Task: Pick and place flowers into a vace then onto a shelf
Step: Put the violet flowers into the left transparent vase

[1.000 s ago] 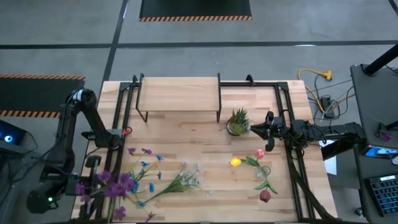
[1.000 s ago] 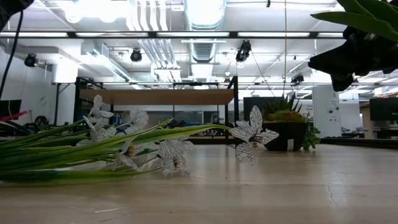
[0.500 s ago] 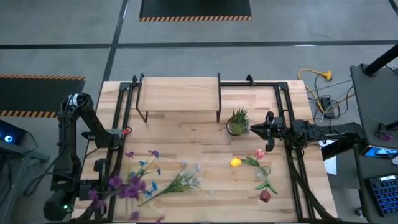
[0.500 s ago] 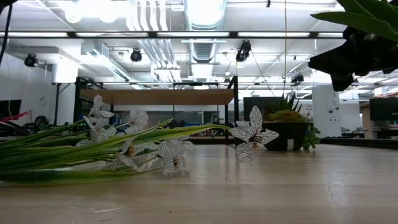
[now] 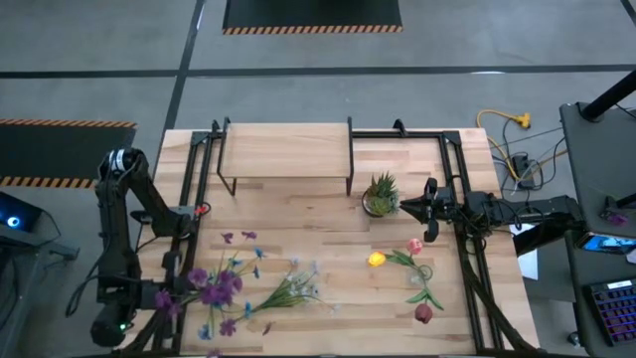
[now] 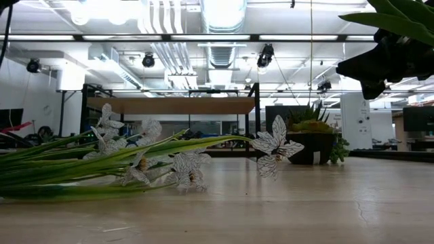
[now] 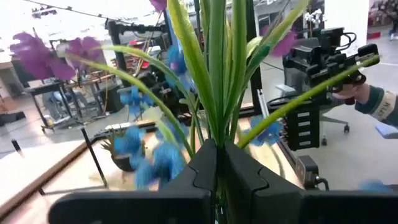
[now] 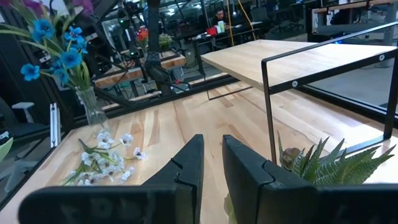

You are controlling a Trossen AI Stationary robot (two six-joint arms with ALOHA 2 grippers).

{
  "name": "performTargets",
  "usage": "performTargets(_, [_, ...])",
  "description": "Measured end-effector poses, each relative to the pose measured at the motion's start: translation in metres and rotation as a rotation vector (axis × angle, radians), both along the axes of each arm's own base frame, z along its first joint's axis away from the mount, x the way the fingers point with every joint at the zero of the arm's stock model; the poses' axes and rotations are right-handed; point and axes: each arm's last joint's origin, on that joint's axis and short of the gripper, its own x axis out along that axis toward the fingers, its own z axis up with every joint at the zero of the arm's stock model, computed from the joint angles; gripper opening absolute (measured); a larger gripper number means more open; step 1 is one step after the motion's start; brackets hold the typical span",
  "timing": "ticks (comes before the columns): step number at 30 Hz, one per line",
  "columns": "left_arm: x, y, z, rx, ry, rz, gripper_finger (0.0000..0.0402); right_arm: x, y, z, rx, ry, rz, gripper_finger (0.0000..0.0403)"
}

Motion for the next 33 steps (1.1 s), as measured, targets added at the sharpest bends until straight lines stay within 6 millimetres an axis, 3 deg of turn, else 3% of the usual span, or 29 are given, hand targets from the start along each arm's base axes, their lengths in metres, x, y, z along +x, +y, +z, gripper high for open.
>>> performTargets(9, [-0.001, 0.01, -0.031, -0.068, -0.004, 0.0, 0.0, 0.0, 0.0, 0.0, 0.0, 0.0, 0.0, 0.0052])
performTargets(22, [-0.002, 0.008, -0.029, -0.075, -0.004, -0.007, 0.0, 0.0, 0.0, 0.0, 0.0, 0.0, 0.0, 0.0052])
performTargets(33, [-0.018, 0.006, -0.029, -0.076, -0.001, -0.085, 0.0, 0.0, 0.0, 0.0, 0.0, 0.0, 0.0, 0.0052])
